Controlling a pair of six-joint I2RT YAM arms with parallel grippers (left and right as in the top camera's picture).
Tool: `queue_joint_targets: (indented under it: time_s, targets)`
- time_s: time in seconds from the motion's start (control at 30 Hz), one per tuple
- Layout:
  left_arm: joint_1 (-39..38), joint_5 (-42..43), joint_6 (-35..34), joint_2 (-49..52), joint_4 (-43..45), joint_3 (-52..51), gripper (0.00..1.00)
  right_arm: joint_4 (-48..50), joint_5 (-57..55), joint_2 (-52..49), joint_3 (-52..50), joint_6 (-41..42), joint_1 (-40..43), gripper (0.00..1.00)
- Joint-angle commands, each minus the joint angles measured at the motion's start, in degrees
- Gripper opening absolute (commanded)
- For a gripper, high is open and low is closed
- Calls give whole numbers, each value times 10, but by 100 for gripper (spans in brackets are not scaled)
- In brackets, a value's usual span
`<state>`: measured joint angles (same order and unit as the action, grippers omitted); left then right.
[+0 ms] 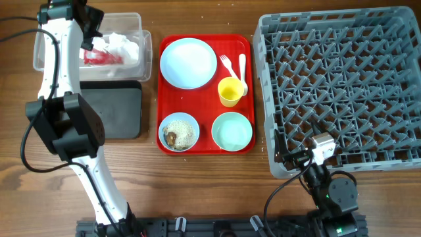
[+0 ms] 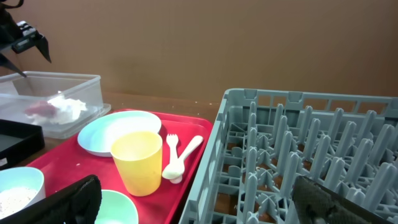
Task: Sort waste into correct bins and load items into the dishwasher rack
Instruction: 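Carry the wrapper and tissue with the left gripper into the clear bin, then grasp the rice-filled blue bowl with the left gripper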
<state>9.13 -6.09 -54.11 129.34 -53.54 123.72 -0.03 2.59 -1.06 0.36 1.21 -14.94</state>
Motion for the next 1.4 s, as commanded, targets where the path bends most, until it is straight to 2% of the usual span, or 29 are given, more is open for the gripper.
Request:
queue_joint_targets:
  time_s: [0.0,0.07,0.13,0.17,0.23,0.43,0.67,0.83,0.97,1.0,1.13,1.27,1.37]
  targets:
    - [4,18,128,-17,-1,0,72,1,5,-1,-1,3,2,100]
    - [3,42,191,-43,-4,0,71,1,5,-1,-1,3,2,100]
    - [0,70,242,-79,-15,0,75,1,5,-1,-1,3,2,100]
    - [-6,92,289,-122,-43,0,80,1,5,-1,-1,3,2,100]
    - [-16,99,317,-159,-79,0,82,1,5,-1,-1,3,2,100]
    - [-81,99,346,-248,-244,0,86,1,5,-1,-1,3,2,100]
    - [-199,100,371,-246,-367,0,85,1,5,-1,-1,3,2,100]
    - [-278,99,263,-246,-398,-26,86,1,5,-1,-1,3,2,100]
    - [-341,83,194,-246,-371,-128,84,1,5,-1,-1,3,2,100]
    - [-362,84,164,-246,-335,-187,81,1,5,-1,-1,3,2,100]
    - [-391,86,102,-246,-251,-305,76,1,5,-1,-1,3,2,100]
    - [-411,86,67,-246,-138,-412,64,1,5,-1,-1,3,2,100]
    - [-410,86,67,-246,-91,-456,58,1,5,-1,-1,3,2,100]
